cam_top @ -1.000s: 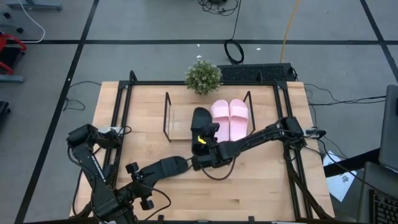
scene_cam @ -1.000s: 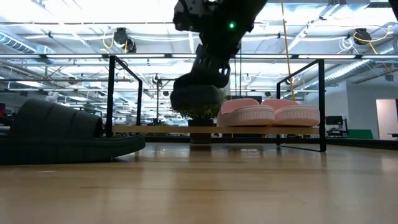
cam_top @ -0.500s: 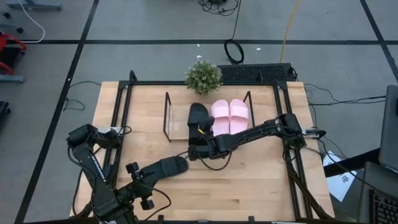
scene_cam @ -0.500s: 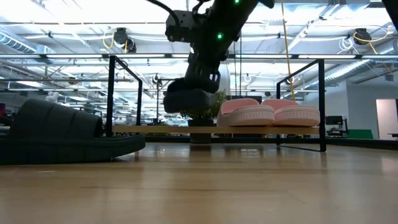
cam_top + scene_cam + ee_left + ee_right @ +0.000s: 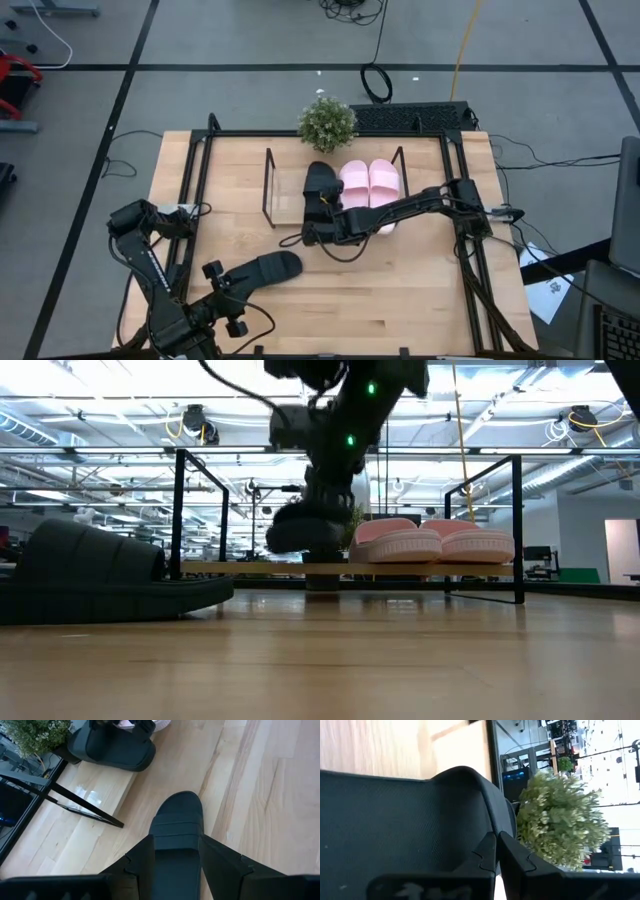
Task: Pick and place slides into the shelf
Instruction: Put the right black slides on the shelf
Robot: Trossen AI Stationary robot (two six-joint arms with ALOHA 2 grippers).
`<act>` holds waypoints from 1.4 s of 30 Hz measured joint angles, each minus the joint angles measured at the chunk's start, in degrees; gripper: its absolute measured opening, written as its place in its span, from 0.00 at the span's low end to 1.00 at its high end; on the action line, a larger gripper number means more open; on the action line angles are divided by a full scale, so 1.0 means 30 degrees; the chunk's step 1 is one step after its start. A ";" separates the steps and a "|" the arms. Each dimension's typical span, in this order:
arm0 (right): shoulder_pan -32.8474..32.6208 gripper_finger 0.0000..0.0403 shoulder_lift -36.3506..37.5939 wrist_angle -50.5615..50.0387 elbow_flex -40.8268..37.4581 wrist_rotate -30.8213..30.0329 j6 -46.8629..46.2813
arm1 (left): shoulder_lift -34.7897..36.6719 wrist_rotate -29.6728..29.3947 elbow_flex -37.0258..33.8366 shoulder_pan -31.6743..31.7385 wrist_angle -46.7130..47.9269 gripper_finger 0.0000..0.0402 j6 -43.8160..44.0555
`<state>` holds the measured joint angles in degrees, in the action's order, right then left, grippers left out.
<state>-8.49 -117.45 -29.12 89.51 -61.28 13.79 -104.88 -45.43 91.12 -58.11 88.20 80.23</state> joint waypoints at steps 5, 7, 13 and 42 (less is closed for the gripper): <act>-0.0011 0.00 0.0816 0.2954 -0.2112 0.0074 0.1666 | 0.0000 0.0000 0.0004 0.0000 0.0011 0.38 0.0006; -0.0016 0.00 0.1344 0.4154 -0.2989 0.0334 0.2270 | -0.0003 -0.0007 0.0004 0.0000 -0.0003 0.38 0.0001; 0.0058 0.00 0.3745 0.7091 -0.5726 0.1553 0.2866 | -0.0007 -0.0010 0.0004 0.0165 0.0007 0.38 0.0042; 0.1110 0.00 0.6148 1.2659 -0.9644 0.3994 0.2171 | -0.0007 0.0257 0.0004 0.1741 0.0078 0.38 -0.0839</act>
<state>-5.16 -99.01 8.86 60.58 -49.30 20.31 -104.90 -44.66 91.13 -52.88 88.44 77.71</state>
